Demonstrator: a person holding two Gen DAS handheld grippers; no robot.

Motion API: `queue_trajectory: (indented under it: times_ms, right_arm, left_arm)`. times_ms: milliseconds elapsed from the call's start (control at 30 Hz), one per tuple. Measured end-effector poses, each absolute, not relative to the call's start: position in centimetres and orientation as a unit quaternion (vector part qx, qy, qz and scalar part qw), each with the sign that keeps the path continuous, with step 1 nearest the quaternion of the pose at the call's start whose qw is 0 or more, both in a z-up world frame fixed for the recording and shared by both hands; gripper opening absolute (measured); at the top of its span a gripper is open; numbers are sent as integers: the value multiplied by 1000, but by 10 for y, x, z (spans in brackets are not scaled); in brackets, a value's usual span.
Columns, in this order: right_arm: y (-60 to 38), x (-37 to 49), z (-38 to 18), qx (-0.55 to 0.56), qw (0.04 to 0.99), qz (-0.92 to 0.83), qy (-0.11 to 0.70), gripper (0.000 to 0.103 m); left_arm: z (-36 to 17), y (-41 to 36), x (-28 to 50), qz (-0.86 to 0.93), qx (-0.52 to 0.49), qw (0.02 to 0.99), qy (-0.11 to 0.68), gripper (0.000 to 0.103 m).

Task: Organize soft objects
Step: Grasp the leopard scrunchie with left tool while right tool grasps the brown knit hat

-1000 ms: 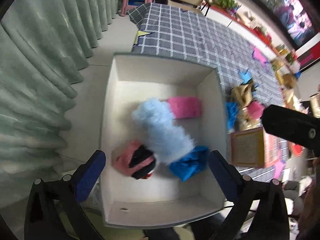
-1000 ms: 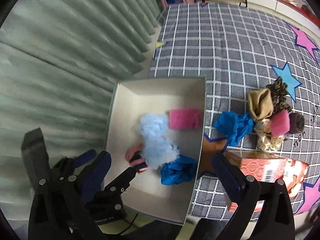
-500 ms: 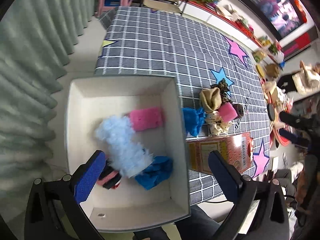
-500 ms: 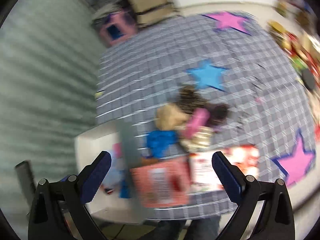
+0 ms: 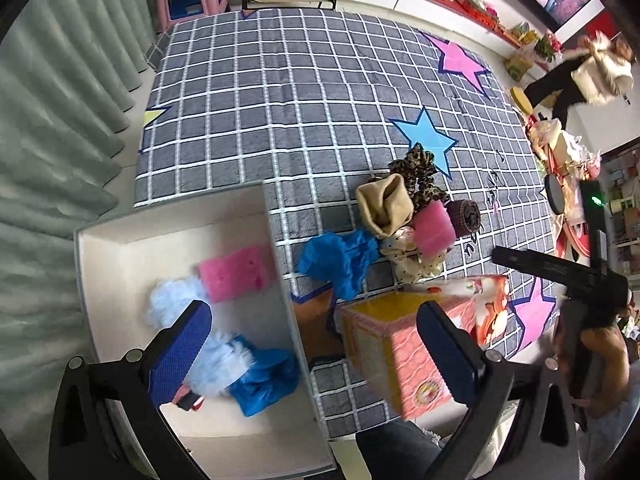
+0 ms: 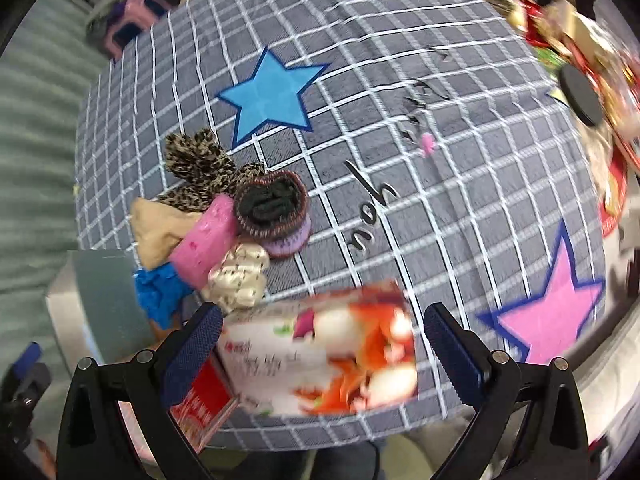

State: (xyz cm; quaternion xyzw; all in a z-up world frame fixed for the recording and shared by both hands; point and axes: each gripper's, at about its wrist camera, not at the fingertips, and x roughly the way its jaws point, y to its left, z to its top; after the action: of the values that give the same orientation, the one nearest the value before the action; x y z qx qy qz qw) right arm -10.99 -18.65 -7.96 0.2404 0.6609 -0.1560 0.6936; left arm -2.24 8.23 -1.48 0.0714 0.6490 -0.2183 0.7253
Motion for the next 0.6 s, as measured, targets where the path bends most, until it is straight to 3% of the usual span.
queue_trajectory:
  times_ms: [300, 433, 600]
  right_arm:
    - [-198, -41, -163, 193, 649, -110, 727, 101]
    - [-244, -37, -147, 160, 686, -205, 680, 101]
    - [-307, -61, -121, 224, 701, -235, 636, 101]
  left_arm:
    - [-28, 17, 3, -202, 109, 712, 664, 102]
    - [-40, -28, 21, -209, 136, 704, 665, 102]
    - [-75, -88, 42, -218, 159, 674, 688, 102]
